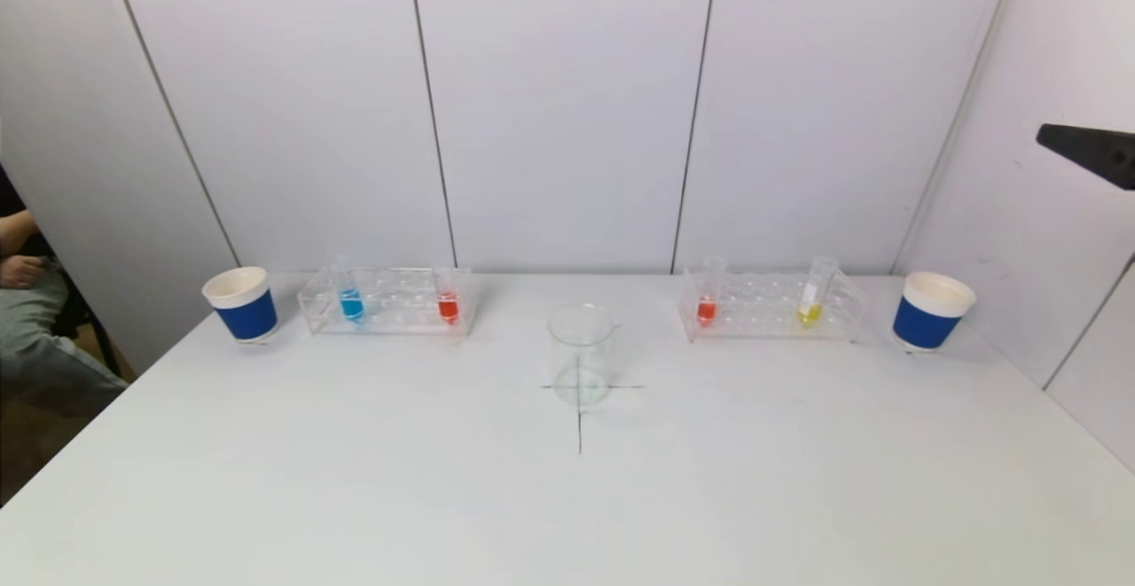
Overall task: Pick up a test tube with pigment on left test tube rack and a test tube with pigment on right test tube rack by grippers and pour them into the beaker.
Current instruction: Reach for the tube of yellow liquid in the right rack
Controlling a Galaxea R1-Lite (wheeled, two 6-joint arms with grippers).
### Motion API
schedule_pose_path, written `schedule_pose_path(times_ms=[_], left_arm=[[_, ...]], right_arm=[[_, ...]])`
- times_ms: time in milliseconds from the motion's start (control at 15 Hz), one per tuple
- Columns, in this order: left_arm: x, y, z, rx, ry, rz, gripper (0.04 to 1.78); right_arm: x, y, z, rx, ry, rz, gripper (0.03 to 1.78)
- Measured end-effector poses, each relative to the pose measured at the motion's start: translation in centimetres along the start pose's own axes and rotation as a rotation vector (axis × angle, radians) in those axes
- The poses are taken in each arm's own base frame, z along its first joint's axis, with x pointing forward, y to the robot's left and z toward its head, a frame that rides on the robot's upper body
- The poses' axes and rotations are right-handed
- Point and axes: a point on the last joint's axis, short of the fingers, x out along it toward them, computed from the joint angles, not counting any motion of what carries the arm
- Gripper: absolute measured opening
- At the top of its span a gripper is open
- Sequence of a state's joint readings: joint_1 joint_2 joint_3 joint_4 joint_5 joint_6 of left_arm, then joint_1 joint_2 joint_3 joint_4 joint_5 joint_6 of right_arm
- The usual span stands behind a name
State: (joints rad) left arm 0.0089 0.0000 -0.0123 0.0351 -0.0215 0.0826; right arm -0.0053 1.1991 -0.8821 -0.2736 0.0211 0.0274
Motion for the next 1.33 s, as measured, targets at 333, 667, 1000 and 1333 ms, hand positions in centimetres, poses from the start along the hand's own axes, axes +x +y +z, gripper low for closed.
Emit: schedule_pose_path(times_ms=[333,667,1000,1333], left_arm=[[0.0,0.0,0.0,0.000,0.000,0.000,1.77],[0.0,0.0,0.0,0.000,0.000,0.000,1.77],[0.0,0.0,0.0,0.000,0.000,0.000,1.77],[0.0,0.0,0.0,0.000,0.000,0.000,1.77]], right_arm=[[4.6,-0.2,-4.0,0.000,0.024,0.006,1.76],[8.3,-0.3,-8.0,0.000,0.065,0.007,1.76],[11.2,-0.4,-12.3,-0.005,0.097,0.010,1.76],[13.7,-0.2,-16.6,-0.007,0.049,0.020,1.76]])
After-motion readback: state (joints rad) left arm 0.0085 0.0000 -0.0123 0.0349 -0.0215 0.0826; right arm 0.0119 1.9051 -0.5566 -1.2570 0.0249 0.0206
